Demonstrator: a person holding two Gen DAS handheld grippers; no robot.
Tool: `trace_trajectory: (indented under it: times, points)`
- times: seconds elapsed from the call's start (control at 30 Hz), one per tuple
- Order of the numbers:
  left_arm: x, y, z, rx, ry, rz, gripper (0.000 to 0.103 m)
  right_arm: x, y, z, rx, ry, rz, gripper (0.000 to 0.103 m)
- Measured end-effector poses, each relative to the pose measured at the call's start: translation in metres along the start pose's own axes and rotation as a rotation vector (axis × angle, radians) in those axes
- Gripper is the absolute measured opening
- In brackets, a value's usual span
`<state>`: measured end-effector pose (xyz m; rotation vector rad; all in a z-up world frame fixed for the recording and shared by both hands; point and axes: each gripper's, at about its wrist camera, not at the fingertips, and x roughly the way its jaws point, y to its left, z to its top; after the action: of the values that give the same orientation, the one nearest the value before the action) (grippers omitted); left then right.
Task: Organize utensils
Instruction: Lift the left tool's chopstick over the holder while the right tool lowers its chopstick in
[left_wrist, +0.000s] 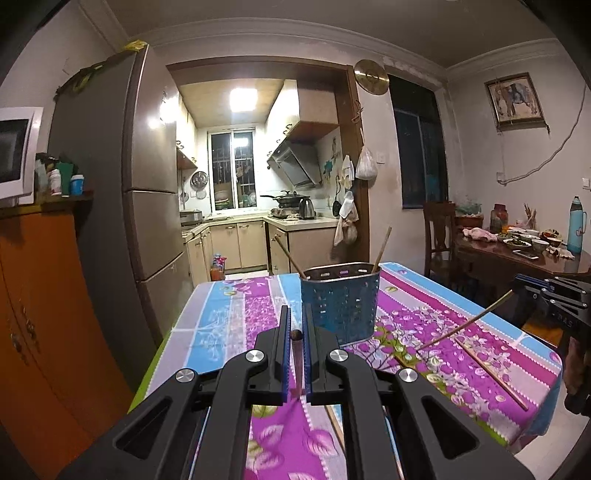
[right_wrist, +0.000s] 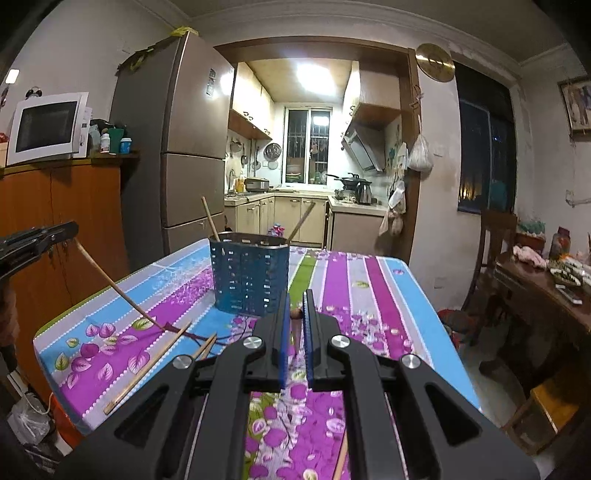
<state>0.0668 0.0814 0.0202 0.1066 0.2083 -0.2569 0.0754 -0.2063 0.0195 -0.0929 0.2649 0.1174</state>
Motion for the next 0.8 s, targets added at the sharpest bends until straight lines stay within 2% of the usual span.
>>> trace_trajectory:
  times: [0.8]
  points:
    - [0.062,0.024,0.058,-0.068,0.037,-0.09,0.007,0.044,-0.002,0.061,-0.013,-0.005,0.078,0.005]
